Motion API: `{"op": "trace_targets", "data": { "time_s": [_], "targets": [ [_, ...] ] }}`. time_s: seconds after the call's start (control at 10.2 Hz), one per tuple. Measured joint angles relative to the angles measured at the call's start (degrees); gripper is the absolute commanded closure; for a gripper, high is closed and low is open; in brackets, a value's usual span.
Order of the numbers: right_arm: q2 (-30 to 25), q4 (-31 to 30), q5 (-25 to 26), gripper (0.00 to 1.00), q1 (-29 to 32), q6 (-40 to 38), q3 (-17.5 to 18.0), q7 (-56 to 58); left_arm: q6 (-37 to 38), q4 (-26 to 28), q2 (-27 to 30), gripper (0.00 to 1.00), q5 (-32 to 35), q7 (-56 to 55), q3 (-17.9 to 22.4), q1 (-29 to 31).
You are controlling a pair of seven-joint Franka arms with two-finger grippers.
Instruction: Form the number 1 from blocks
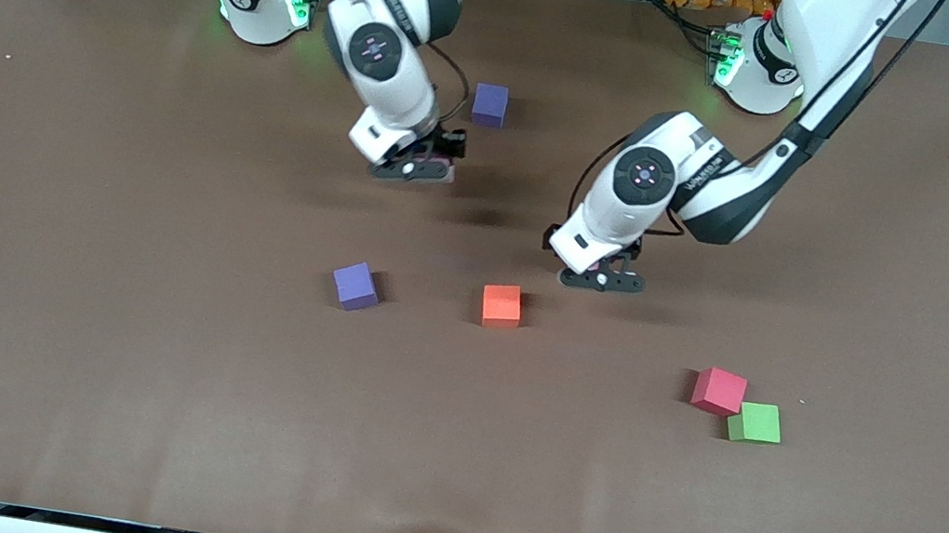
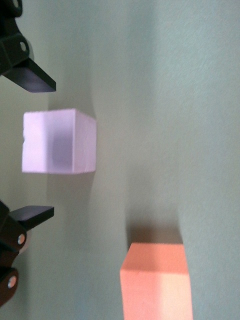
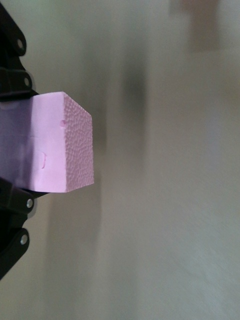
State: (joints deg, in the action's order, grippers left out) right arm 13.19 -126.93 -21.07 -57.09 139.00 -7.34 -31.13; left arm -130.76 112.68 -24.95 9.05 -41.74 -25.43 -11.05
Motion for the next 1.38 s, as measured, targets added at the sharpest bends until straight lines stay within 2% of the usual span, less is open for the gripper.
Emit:
{"op": "trace_targets", "data": {
  "time_s": [0.3,0.59,0.69,0.79,0.89,1.18,1.28,1.38],
  "targets": [
    [4.34,-0.36,0.0,0.62,-4.02,6.12,2.71,-6.66,0.32,0.33,-0.52,0.0,0.0,1.59,1.2,-0.02],
    [5.67,-0.16,0.0,0.59,-6.78,6.79,3.61,-9.49,0.3,0.47,-1.98,0.0,0.0,1.59,1.52,-0.06],
    [5.68,-0.12,0.0,0.42,-7.15,6.8,4.05,-10.06,0.27,0.47,-2.2,0.0,0.0,1.59,1.52,-0.17],
    [5.69,-0.1,0.0,0.13,-7.57,6.82,4.43,-10.29,0.25,0.47,-2.39,0.0,0.0,1.59,1.52,-0.34],
    [5.69,-0.11,0.0,0.0,-7.91,6.82,4.64,-10.55,0.19,0.47,-2.6,0.0,0.0,1.59,1.52,-0.5],
    [5.83,-0.07,0.0,0.0,-7.96,6.92,4.6,-10.82,-0.94,0.47,-3.7,0.0,0.0,1.59,1.52,-0.89],
    [5.68,0.16,0.0,0.0,-7.53,7.19,4.41,-10.9,-1.74,0.48,-4.47,0.05,0.0,1.59,1.52,-0.94],
    [5.04,0.5,0.33,0.0,-5.96,7.22,4.29,-10.89,-2.21,0.48,-5.22,0.36,0.0,1.59,1.54,-0.94]
  ]
}}
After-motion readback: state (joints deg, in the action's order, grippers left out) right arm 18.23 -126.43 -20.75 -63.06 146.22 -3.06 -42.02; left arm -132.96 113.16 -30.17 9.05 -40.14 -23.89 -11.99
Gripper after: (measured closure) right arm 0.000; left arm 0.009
